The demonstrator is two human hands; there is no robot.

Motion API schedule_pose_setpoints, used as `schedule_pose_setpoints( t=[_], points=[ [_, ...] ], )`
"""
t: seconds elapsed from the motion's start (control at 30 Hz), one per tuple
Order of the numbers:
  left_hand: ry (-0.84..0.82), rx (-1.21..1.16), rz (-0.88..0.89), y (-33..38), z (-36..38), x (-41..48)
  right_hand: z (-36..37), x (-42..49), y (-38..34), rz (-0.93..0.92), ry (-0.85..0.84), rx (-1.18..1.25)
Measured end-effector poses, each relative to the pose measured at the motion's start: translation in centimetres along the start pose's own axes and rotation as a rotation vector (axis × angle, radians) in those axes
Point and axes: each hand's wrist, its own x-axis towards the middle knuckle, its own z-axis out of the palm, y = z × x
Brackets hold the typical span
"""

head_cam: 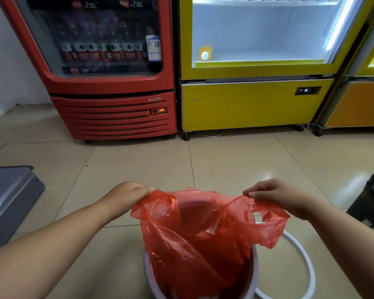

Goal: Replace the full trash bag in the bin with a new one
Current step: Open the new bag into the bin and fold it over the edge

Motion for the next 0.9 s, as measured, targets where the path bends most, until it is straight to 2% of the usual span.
schedule_pose_setpoints(
  t=[0.17, 0.33, 0.47, 0.57, 0.63, 0.73, 0.8, 0.9],
  points=[
    [0.11, 0.292, 0.027, 0.6, 0.7, 0.0, 1.2, -0.9, -1.9, -0.09, -0.034, -0.6],
    [0.055, 0.378, 0.131, 0.0, 0.4, 0.0, 2.0, -1.5, -0.7, -0.159, -0.147, -0.907],
    [-0.036, 0.264, 0.241, -1.1, 0.0, 0.0, 1.6, -2.2, -0.5, -0.197, -0.153, -0.726],
    [-0.062, 0.198, 0.261, -1.8, 0.2, -0.1, 1.1, -2.1, 0.0, -0.211, -0.077, -0.824],
    [-0.023, 0.201, 0.254, -2.0, 0.7, -0.2, 1.1, -1.9, 0.2, -0.181, -0.006, -0.784],
    [0.065, 0.171, 0.194, -1.7, 1.4, -0.6, 1.5, -1.7, 0.2, -0.133, 0.121, -0.537],
    [0.106, 0.16, 0.142, -1.2, 1.9, -0.9, 2.2, -2.2, -0.6, -0.089, 0.132, -0.473],
    [0.181, 0.297, 0.146, -0.5, 2.5, -1.3, 3.2, -2.6, -1.5, -0.072, 0.141, -0.637]
  ],
)
